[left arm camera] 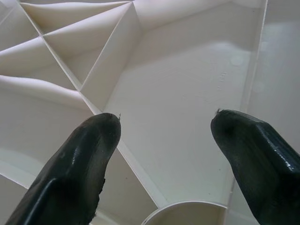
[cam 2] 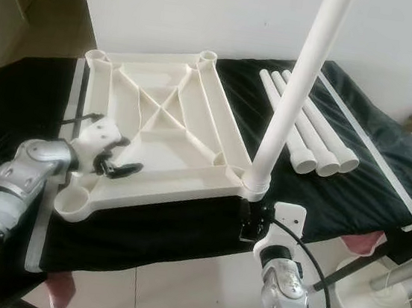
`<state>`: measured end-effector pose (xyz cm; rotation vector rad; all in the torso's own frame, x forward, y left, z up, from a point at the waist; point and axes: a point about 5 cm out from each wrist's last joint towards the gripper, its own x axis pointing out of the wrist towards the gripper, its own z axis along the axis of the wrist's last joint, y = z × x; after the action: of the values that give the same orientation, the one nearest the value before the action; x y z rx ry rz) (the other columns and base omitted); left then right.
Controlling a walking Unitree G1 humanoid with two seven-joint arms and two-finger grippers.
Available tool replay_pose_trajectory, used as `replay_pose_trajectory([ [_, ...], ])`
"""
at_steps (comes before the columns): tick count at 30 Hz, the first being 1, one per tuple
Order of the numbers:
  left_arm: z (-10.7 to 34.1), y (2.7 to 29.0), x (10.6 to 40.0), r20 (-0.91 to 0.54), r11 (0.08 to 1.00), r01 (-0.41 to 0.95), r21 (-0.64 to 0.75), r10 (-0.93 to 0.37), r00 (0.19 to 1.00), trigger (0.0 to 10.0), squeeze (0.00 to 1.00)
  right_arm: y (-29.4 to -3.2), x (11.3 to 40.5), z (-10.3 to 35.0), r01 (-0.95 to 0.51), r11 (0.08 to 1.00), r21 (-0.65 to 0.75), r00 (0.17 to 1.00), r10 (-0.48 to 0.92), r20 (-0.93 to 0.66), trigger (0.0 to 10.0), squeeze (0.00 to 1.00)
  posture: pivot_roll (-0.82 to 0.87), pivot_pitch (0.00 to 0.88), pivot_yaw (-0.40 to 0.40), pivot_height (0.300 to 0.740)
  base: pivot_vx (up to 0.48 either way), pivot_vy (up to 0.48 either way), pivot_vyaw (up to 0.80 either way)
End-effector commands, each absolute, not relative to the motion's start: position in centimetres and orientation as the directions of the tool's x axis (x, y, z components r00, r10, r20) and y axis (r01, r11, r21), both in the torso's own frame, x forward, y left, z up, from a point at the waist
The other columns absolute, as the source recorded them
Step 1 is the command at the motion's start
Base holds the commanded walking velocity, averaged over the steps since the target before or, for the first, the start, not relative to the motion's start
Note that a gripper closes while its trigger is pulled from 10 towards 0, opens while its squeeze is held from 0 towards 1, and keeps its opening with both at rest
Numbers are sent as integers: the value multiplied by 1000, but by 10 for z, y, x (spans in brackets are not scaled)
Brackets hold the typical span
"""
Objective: Building children table
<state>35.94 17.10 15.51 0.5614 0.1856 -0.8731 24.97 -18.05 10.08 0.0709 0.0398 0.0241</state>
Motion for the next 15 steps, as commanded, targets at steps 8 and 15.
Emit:
replay_pose_trajectory([
  [8, 139, 180, 344, -426, 479, 801, 360, -679, 598, 10000, 0, -201, 260, 105, -21, 1000, 15, 999, 21, -38, 10000, 0, -46, 57, -8, 740, 0, 0, 0],
  [15, 126, 183, 328, -481, 414, 864, 287, -718, 503, 10000, 0, -207, 271, 110, -30, 1000, -4, 999, 29, -31, 10000, 0, -30, 56, -11, 740, 0, 0, 0],
])
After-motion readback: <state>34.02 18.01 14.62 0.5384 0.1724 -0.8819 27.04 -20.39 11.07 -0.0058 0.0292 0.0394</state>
